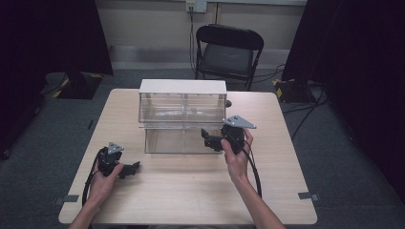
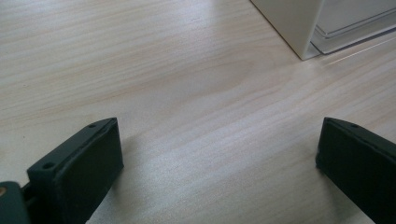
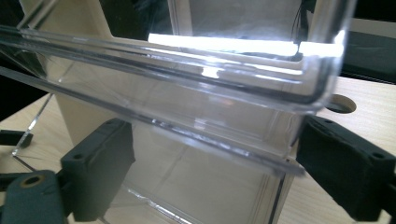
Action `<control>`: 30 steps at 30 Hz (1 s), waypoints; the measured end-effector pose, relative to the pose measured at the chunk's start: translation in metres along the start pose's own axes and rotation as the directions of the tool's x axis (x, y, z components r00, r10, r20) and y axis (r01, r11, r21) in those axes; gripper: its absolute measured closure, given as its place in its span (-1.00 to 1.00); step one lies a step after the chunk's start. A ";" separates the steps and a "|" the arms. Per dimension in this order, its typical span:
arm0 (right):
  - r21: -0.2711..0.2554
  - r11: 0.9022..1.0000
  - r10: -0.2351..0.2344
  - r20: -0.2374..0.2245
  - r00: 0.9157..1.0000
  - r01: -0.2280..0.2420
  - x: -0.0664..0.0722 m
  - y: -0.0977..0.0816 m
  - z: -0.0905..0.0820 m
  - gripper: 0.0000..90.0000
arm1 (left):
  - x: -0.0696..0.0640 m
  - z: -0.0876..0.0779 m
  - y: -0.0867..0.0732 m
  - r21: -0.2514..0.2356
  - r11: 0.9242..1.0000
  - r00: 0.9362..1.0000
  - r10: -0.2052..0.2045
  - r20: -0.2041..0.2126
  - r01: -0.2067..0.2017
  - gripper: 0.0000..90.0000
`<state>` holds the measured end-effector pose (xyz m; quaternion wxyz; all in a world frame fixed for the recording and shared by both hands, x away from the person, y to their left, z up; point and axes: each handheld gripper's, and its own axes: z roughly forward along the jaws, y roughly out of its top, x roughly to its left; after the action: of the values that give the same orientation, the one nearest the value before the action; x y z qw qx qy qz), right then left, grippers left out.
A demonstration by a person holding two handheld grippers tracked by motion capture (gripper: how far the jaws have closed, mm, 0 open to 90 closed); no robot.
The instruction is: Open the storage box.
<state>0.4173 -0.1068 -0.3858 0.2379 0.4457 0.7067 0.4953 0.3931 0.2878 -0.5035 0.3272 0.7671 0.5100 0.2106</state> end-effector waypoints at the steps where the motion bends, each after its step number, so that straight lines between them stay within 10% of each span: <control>1: 0.003 1.000 -0.002 -0.001 1.000 0.002 0.000 0.001 0.001 -0.77 | 0.000 0.000 0.000 0.000 1.000 1.000 0.000 0.000 0.000 -1.00; 30: 0.003 0.999 0.041 -0.047 0.998 -0.041 -0.008 0.001 0.001 -0.78 | 0.000 0.000 0.000 0.000 1.000 1.000 0.000 0.000 0.000 -1.00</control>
<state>0.4224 -0.1137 -0.3857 0.2105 0.4486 0.7034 0.5095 0.3930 0.2878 -0.5035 0.3271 0.7671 0.5100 0.2106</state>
